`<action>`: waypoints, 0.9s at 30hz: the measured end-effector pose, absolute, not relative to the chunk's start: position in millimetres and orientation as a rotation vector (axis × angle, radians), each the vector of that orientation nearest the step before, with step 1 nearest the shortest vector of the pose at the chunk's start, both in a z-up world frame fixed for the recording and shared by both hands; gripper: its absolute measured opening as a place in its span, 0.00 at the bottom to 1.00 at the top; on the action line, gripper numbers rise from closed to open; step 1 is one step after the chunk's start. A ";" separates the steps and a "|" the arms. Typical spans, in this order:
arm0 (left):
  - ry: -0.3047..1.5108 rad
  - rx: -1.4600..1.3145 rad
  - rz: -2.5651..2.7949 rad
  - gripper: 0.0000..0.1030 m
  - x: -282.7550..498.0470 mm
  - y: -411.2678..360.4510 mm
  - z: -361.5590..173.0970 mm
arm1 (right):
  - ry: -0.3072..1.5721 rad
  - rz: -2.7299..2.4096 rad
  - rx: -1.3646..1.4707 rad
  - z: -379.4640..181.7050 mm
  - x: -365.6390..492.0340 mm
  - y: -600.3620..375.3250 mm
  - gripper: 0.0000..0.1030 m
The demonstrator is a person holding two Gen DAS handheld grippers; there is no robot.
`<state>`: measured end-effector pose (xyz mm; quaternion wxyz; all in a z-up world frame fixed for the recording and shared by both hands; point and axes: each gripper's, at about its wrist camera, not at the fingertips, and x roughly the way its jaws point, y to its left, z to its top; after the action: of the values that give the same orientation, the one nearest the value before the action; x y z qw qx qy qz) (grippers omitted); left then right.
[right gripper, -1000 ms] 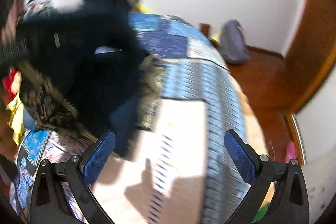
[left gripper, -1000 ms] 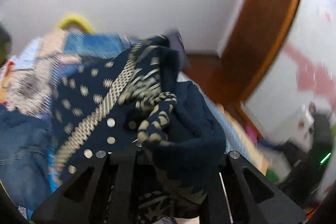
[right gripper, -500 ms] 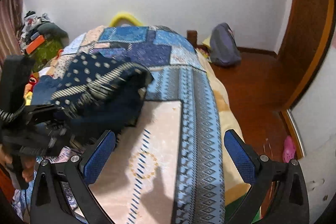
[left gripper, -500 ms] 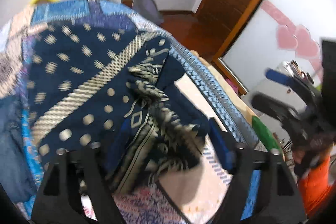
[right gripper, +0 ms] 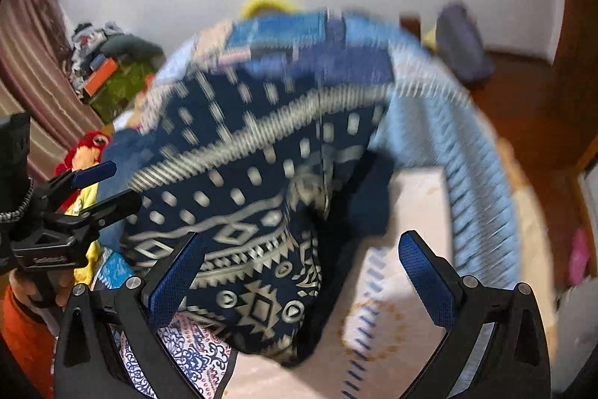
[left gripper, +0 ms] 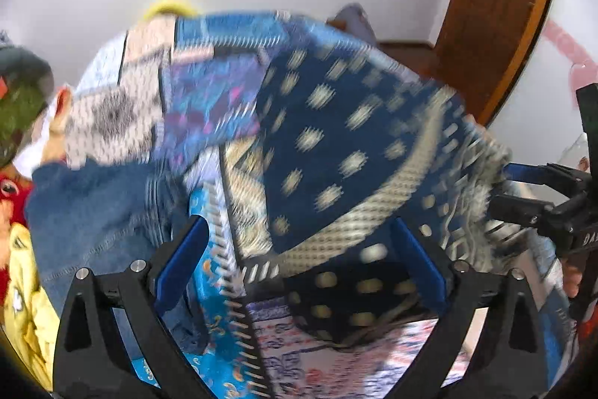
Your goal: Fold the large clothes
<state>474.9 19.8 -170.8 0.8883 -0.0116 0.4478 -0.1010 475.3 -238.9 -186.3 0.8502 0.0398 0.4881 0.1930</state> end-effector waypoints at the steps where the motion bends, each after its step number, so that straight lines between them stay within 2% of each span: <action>1: 0.937 -0.052 -0.225 0.98 475.2 24.7 -181.4 | 1.075 0.407 0.090 -201.4 479.9 -237.2 1.00; 5: 0.944 -0.151 -0.279 0.98 474.1 41.0 -188.9 | 1.145 0.427 0.114 -229.9 484.0 -241.5 1.00; 11: 0.954 -0.126 -0.357 0.98 496.9 26.3 -186.9 | 1.115 0.477 0.184 -226.1 502.2 -247.8 1.00; 20: 1.078 -0.454 -0.507 1.00 548.5 37.1 -224.3 | 1.161 0.586 0.275 -250.5 556.5 -224.9 0.98; 23: 1.074 -0.520 -0.529 0.99 558.2 40.6 -233.8 | 1.158 0.638 0.309 -256.9 567.5 -218.8 0.91; 24: 1.060 -0.536 -0.531 0.92 559.4 41.7 -234.4 | 1.157 0.654 0.330 -258.4 570.7 -218.2 0.88; 25: 1.048 -0.550 -0.531 0.91 559.7 42.3 -234.1 | 1.158 0.661 0.345 -259.5 572.7 -217.7 0.83; 27: 1.034 -0.551 -0.507 0.80 556.7 42.1 -232.6 | 1.153 0.672 0.368 -259.9 574.9 -216.7 0.68</action>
<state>556.7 42.1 -232.6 0.8031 -0.2570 0.4827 -0.2365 574.9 -216.7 -259.9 0.7698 0.1697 0.5315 0.3100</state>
